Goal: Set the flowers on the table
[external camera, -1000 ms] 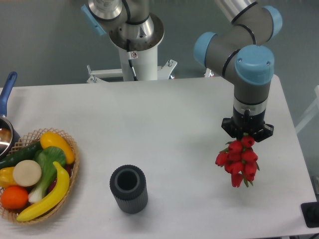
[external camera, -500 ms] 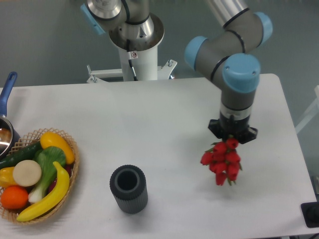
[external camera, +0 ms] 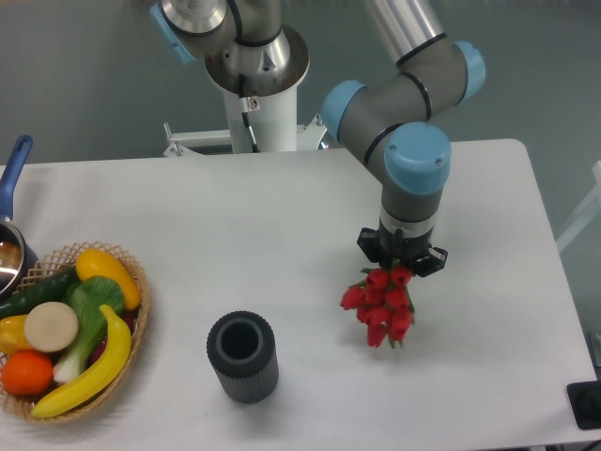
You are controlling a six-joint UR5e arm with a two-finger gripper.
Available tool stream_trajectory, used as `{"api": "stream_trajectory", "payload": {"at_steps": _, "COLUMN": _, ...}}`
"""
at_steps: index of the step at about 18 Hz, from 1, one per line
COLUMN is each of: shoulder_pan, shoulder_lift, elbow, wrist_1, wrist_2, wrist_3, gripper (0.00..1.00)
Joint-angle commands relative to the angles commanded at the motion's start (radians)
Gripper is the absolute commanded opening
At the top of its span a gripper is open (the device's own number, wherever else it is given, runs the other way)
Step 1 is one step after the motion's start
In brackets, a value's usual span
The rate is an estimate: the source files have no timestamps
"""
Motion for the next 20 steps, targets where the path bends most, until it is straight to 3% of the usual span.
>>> {"api": "stream_trajectory", "payload": {"at_steps": 20, "shoulder_pan": 0.112, "shoulder_lift": 0.064, "elbow": 0.000, "wrist_1": 0.060, "wrist_2": -0.014, "wrist_3": 0.050, "gripper": 1.00}}
